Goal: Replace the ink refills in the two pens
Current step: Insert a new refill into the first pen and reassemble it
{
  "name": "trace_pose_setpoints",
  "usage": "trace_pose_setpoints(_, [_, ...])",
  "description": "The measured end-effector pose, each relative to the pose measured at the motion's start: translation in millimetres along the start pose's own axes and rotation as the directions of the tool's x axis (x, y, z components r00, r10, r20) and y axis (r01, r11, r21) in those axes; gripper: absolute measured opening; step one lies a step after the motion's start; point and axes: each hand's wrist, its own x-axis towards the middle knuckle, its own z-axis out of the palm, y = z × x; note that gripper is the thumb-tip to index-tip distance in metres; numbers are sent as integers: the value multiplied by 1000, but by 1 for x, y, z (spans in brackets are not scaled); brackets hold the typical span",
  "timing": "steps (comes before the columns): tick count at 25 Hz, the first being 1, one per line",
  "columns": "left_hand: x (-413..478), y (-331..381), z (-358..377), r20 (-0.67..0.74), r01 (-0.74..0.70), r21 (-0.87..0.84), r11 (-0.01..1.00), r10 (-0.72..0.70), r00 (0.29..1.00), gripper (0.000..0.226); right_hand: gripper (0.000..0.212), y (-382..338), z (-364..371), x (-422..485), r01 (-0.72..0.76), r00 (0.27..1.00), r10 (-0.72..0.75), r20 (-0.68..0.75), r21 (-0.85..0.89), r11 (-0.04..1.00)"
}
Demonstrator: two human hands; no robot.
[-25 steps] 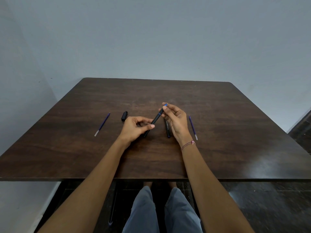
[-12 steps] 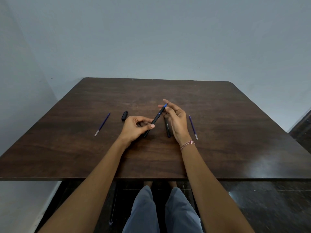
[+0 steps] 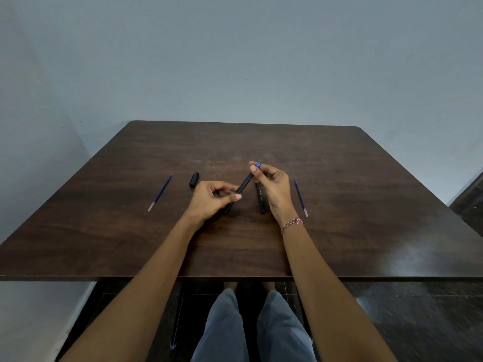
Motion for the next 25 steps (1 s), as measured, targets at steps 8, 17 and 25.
trace_pose_setpoints(8, [0,1,1,-7,5,-4,1000,-5,1000,24,28,0,-2,1,-17,998,9,63,122,992])
trace_pose_setpoints(17, [0,0,1,-17,-3,-29,1000,2,1000,23,27,2,-3,1,-10,996,-1,93,127,992])
trace_pose_setpoints(25, [-1,1,1,-17,-4,-60,998,3,1000,21,19,2,-2,2,-25,999,19,49,127,992])
